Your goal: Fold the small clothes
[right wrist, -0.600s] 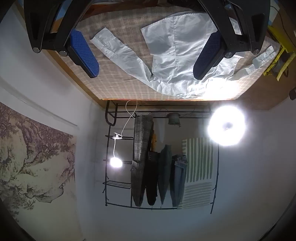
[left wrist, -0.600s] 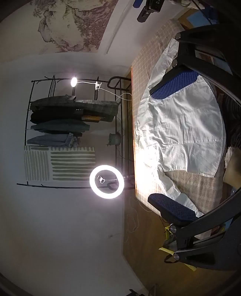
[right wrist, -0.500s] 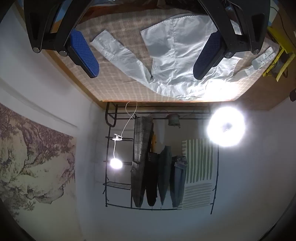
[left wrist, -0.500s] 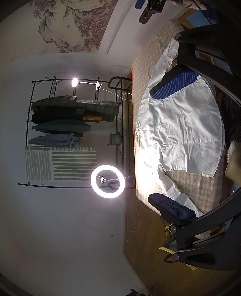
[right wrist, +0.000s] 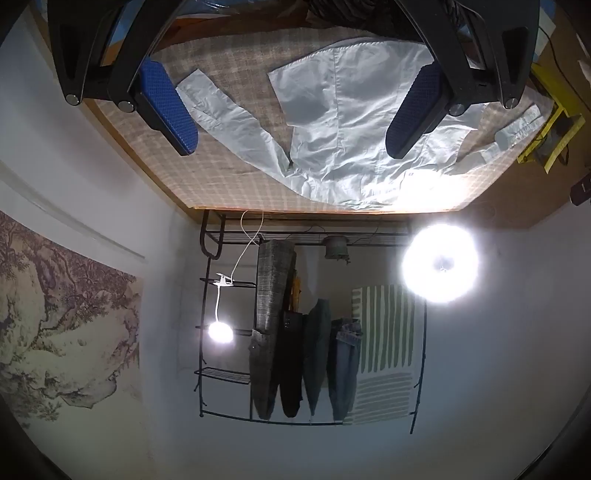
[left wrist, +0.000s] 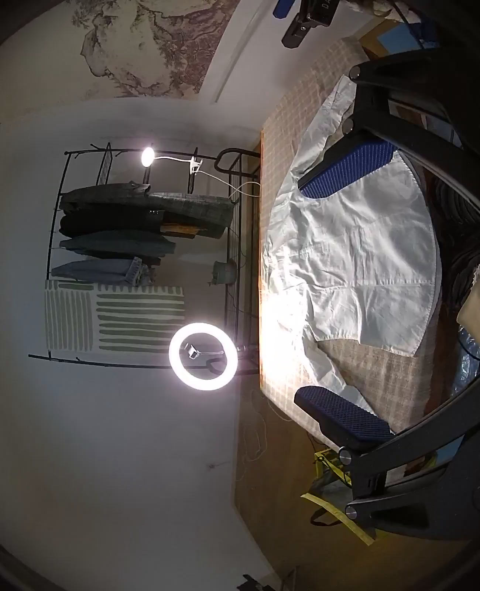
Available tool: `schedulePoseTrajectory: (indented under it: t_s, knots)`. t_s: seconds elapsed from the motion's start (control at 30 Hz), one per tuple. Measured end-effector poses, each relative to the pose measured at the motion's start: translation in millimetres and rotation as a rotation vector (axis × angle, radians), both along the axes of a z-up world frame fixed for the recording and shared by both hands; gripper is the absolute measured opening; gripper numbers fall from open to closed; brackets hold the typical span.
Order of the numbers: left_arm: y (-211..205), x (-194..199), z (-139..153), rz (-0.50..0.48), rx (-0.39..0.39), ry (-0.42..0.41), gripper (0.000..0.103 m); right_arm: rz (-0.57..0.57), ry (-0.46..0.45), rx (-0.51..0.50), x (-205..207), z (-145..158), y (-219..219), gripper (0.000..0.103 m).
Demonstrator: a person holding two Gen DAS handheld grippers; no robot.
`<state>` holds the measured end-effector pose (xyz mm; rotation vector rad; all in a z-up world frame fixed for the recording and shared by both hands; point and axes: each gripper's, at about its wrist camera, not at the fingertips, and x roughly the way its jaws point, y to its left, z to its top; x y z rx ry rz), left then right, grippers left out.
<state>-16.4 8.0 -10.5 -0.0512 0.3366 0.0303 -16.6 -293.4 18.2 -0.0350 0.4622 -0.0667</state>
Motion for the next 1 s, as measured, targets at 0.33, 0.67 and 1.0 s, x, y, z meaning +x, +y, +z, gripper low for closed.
schedulePoseTrajectory:
  t_s: [0.33,0.67,1.0]
  knots:
    - [5,-4,-4,0.028,-0.006,-0.011,0.103,0.019,-0.026,-0.014,-4,1,11,0.103]
    - [9,-1,-4,0.036,0.005,-0.017,0.103,0.017,-0.030,0.018,-3,1,6,0.103]
    - [7,-1,-5,0.035,0.012,-0.018,0.103,0.012,-0.027,0.016,-3,-2,1,0.103]
